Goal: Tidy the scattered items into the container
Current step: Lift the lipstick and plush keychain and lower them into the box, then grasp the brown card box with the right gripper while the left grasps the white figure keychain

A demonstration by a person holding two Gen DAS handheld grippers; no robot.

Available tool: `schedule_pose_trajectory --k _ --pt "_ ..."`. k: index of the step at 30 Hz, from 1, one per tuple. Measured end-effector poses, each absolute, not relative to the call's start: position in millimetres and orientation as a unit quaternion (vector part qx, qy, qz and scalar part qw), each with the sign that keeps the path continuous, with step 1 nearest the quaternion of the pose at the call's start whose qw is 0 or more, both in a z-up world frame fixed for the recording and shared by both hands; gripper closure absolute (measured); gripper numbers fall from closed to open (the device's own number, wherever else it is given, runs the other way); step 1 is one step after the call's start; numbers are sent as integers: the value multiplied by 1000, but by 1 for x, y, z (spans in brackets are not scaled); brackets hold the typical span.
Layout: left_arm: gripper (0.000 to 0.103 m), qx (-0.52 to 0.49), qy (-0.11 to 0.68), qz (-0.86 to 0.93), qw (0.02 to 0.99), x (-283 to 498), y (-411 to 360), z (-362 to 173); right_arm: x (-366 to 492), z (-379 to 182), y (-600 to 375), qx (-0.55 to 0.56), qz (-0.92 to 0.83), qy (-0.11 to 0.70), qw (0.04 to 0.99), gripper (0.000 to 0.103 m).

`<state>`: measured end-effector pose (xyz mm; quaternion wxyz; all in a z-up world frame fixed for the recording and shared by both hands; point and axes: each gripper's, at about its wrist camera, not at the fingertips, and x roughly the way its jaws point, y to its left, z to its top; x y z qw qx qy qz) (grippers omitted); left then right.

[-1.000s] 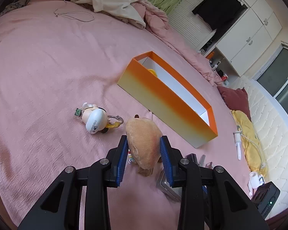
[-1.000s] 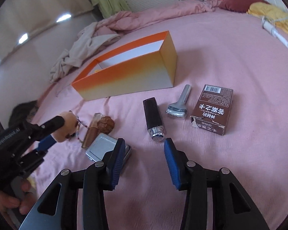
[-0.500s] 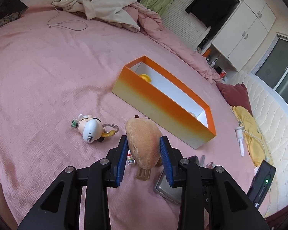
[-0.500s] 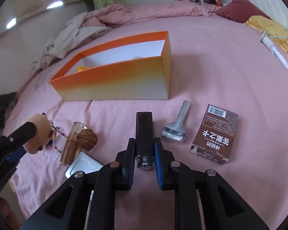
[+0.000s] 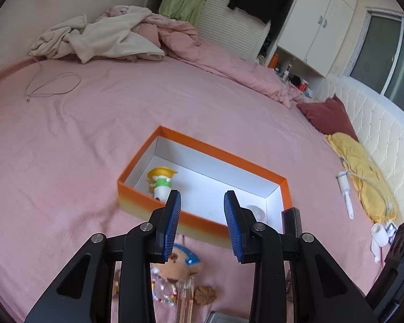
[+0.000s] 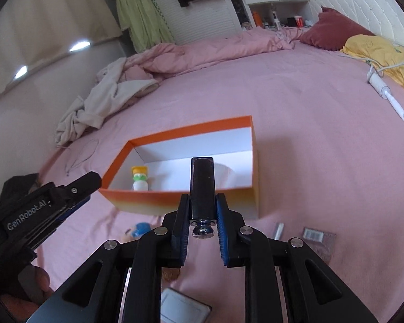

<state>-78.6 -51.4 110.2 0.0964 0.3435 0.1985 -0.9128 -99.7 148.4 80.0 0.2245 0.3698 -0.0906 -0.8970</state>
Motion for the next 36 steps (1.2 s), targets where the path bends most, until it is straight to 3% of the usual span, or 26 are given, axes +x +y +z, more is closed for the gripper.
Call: schedule_pose_trajectory --k 3,16,18,20,23,28,36 --pt "68 366 176 -909 96 -105 -53 107 -118 87 131 377 -896 -78 219 85" --pt "68 421 218 -876 88 -126 -63 63 -136 65 105 407 -887 -76 203 84" --pt "64 409 233 -878 84 -121 -65 64 -136 62 104 408 -887 -76 201 84" --pt "53 399 239 -881 84 -118 -64 66 -135 59 104 409 -887 -79 200 82" --pt "32 380 235 -890 93 -114 -62 75 -128 62 112 401 -889 -103 196 67" --pt "24 349 220 -902 122 -98 -61 93 -113 74 121 369 -899 -125 199 59" --pt "24 352 272 -886 130 -54 -69 79 -83 85 142 341 -912 -133 187 55"
